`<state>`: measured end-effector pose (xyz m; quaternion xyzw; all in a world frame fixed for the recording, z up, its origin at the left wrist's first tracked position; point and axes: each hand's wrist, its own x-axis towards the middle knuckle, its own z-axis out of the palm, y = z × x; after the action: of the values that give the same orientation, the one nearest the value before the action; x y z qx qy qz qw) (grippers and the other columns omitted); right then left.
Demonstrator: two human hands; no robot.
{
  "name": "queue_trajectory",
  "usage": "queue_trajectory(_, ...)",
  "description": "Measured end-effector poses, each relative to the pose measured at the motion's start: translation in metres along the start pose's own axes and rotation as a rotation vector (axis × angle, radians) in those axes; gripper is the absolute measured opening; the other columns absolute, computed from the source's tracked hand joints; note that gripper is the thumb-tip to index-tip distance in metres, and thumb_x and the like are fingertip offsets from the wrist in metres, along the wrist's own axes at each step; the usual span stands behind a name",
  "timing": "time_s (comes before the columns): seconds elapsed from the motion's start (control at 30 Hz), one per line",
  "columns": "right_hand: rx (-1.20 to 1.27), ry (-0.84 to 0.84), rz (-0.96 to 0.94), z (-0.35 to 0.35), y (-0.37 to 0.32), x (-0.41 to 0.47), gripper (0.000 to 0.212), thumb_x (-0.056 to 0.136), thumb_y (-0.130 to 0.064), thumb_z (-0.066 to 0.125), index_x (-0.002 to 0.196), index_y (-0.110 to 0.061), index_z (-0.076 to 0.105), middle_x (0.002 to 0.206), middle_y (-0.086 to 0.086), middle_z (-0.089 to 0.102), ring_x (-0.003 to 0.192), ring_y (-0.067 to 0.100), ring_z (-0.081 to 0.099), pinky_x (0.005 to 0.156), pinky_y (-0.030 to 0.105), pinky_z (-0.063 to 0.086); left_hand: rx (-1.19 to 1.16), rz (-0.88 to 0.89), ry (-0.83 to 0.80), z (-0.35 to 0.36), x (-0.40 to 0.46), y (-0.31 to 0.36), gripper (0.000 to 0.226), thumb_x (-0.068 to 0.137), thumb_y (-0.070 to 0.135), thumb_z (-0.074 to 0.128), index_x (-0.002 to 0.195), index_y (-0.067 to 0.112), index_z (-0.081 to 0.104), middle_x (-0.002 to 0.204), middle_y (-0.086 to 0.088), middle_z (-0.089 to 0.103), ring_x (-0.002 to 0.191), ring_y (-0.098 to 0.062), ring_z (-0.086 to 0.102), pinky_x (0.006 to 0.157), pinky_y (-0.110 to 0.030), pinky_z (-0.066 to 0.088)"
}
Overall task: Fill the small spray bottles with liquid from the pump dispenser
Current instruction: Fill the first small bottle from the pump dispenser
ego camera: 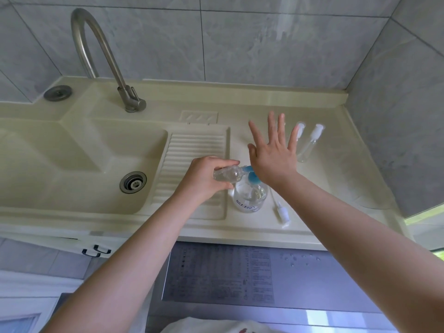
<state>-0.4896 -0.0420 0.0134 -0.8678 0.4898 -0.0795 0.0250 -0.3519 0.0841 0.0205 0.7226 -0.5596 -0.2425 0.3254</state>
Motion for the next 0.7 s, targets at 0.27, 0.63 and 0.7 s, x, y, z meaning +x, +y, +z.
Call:
queue_trajectory(0.27,0.064,-0.007,0.035,0.001,0.001,0.0,0.056,0.106,-0.044,0.02,0.159,-0.041,0.0,0.167,0.009,-0.014,0.152,0.028,-0.021,0.117,0.056,-0.016,0.008,-0.004,-0.002,0.001,0.001,-0.002,0.061,0.068,0.013,0.088,0.122,0.034,0.068,0.103,0.014,0.063,0.094,-0.001,0.055,0.077,0.007,0.03)
queue_trajectory(0.63,0.13,-0.137,0.09,0.009,0.002,-0.003,0.056,0.106,-0.043,0.017,0.159,-0.041,-0.003,0.166,0.008,-0.017,0.151,0.026,-0.026,0.119,0.057,-0.016,0.021,0.01,0.003,0.001,0.004,-0.006,0.06,0.067,0.012,0.088,0.12,0.033,0.069,0.102,0.009,0.067,0.096,-0.005,0.058,0.079,0.005,0.032)
queue_trajectory(0.7,0.16,-0.132,0.109,0.004,0.003,0.0,0.058,0.106,-0.045,0.018,0.159,-0.039,-0.004,0.166,0.009,-0.018,0.151,0.026,-0.026,0.119,0.058,-0.016,0.02,0.015,0.004,0.0,0.005,-0.006,0.06,0.067,0.011,0.088,0.121,0.032,0.069,0.103,0.008,0.067,0.098,-0.006,0.059,0.08,0.005,0.033)
